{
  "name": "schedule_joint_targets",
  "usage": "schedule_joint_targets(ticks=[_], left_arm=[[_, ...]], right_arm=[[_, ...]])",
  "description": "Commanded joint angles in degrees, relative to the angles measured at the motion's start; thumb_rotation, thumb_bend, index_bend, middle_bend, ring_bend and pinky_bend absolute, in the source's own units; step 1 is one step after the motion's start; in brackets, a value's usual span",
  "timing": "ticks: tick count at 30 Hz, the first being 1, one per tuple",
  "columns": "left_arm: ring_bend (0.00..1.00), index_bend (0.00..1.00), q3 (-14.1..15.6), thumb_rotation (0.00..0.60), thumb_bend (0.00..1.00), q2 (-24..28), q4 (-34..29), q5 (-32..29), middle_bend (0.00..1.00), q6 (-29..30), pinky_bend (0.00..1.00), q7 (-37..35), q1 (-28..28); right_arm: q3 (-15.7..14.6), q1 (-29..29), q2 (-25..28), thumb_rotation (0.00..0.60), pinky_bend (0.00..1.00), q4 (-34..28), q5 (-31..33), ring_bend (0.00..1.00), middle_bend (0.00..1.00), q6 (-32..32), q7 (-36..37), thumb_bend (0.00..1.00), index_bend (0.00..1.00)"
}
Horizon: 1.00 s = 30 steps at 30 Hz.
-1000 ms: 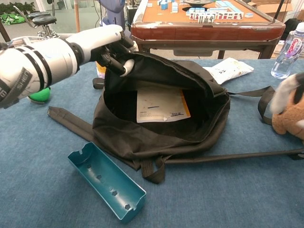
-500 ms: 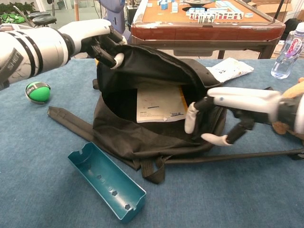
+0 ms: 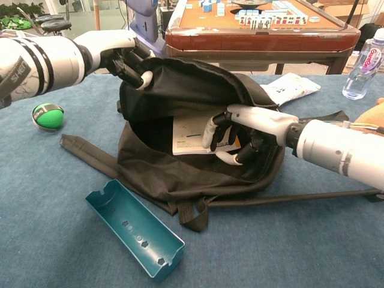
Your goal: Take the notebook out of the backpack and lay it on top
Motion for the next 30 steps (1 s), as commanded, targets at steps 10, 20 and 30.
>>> schedule_joint_targets(ticks=[10, 20, 30], left_arm=[[0.50, 0.58, -0.16, 0.600, 0.62, 0.90, -0.44, -1.54, 0.60, 0.25, 0.37, -2.35, -0.99], [0.50, 0.58, -0.17, 0.600, 0.62, 1.68, -0.60, -2.88, 0.59, 0.81, 0.37, -4.40, -1.08], [0.50, 0.58, -0.11, 0.600, 0.62, 2.40, -0.60, -4.49, 0.59, 0.91, 0.37, -5.07, -1.62]], right_arm=[[2.26, 1.47, -9.31, 0.600, 0.33, 11.11, 3.83, 0.26, 0.37, 5.05, -7.90, 0.22, 0.40], [2.60, 3.76, -13.43, 0.600, 0.33, 18.24, 4.62, 0.23, 0.34, 5.18, -11.66, 0.14, 0.40], [2.60, 5.97, -17.70, 0.600, 0.33, 25.32, 4.84, 0.23, 0.34, 4.42, -11.60, 0.12, 0.40]])
